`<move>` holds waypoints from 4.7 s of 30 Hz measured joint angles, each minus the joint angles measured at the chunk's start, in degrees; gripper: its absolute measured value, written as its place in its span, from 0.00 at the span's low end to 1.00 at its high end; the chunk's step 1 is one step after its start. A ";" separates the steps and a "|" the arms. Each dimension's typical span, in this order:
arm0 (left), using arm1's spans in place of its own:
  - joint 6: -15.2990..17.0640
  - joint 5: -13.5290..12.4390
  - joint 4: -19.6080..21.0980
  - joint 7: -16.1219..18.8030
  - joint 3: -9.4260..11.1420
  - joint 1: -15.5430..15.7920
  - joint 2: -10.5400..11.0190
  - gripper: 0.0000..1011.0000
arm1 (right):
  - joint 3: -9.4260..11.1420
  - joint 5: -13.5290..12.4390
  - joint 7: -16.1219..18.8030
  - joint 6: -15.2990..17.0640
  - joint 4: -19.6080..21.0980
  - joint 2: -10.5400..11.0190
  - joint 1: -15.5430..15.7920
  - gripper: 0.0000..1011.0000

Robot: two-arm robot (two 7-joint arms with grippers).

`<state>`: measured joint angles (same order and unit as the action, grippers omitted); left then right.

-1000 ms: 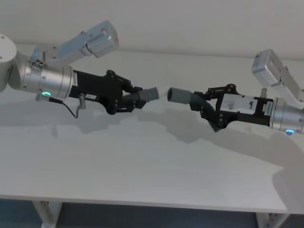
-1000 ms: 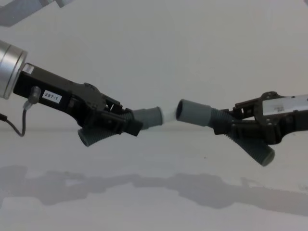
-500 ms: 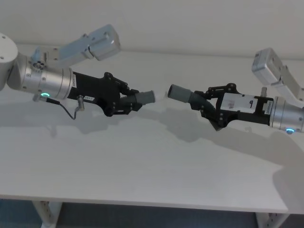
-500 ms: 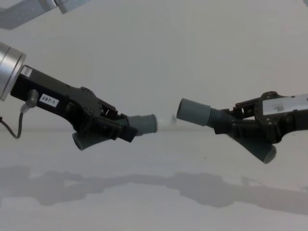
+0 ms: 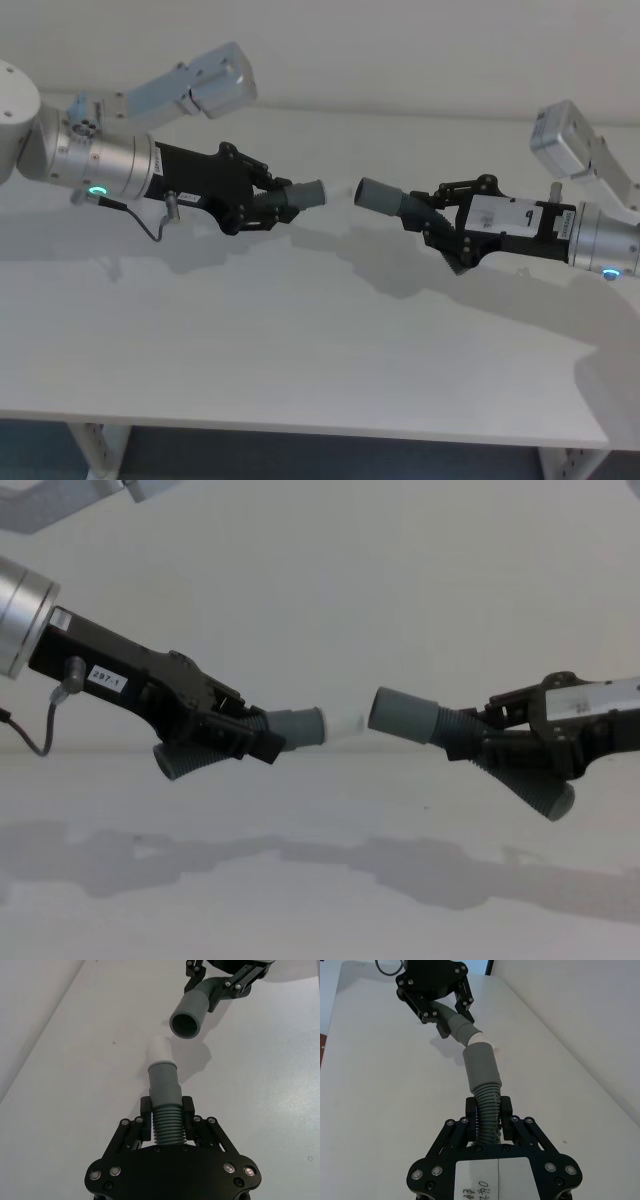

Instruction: Use both hands to pick up one end of the pipe from the table, align the ends, and insert them.

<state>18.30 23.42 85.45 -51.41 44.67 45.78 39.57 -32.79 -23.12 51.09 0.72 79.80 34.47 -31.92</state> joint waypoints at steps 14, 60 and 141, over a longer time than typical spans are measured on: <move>-0.22 0.47 -0.19 0.05 0.55 0.89 0.00 0.34 | -1.62 1.70 -1.07 -0.35 -2.08 -0.62 -1.60 0.27; -0.61 0.72 -3.97 -0.37 2.66 2.99 -2.33 0.34 | -3.80 0.52 -1.61 -0.36 -4.86 -0.73 -3.97 0.27; -0.71 1.72 -3.27 -0.48 2.59 3.16 -1.90 0.34 | -4.68 6.82 0.60 -9.95 -5.50 2.77 -5.25 0.27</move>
<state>17.59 25.13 82.17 -51.89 47.26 48.94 37.67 -37.48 -16.31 51.69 -9.23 74.30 37.23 -37.16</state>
